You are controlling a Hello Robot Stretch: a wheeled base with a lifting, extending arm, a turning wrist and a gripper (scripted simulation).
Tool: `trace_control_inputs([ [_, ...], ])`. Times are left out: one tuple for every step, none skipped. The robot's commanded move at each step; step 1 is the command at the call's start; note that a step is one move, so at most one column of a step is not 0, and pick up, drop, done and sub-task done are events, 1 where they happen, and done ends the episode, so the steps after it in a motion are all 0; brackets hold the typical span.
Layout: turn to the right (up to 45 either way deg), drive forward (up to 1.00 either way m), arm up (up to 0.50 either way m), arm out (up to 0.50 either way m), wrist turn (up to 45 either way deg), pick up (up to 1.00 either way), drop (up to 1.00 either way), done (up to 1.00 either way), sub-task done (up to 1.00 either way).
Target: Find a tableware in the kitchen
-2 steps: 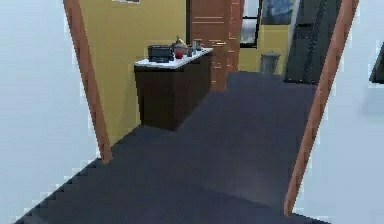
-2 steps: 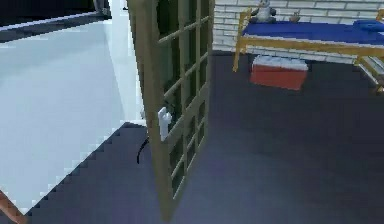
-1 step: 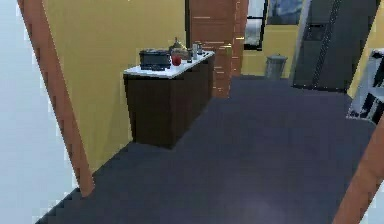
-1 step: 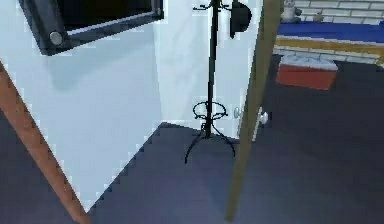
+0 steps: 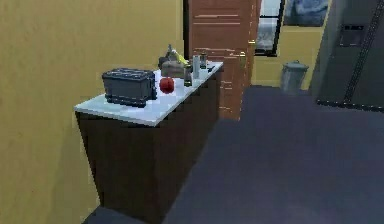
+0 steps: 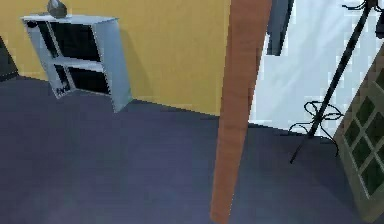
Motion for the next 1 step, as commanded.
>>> trace_control_inputs([
  [0.0, 0.75, 0.00, 0.00, 0.0, 0.00, 0.00, 0.00, 0.00],
])
